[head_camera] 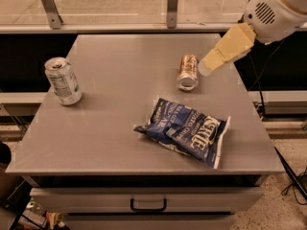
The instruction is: Place orange can upright
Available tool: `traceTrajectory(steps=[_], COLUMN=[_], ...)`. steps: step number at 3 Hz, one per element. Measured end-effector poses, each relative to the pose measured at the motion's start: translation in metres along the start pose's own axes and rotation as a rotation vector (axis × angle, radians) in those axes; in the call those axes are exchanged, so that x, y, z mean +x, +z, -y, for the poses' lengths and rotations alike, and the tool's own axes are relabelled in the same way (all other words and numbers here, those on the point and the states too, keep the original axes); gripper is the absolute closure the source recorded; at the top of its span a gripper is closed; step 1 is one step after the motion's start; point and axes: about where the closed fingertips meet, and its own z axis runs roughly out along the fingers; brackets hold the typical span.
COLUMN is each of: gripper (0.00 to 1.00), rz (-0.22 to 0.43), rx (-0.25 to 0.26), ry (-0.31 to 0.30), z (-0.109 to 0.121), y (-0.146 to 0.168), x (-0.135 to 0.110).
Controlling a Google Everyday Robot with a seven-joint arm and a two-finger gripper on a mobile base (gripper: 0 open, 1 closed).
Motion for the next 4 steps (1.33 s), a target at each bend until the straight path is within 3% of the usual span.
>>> traceTrajectory(steps=[1,2,4], gripper=[0.00,0.00,0.00], rz=[-0.023,-0.095,-0.149], rx=[0.031,0.093,0.131], ry=[0.029,0.107,0.301], z=[-0.004,-0.010,-0.008], y=[0.005,0.025,0.066], x=[-0.007,-0.018,-0.037])
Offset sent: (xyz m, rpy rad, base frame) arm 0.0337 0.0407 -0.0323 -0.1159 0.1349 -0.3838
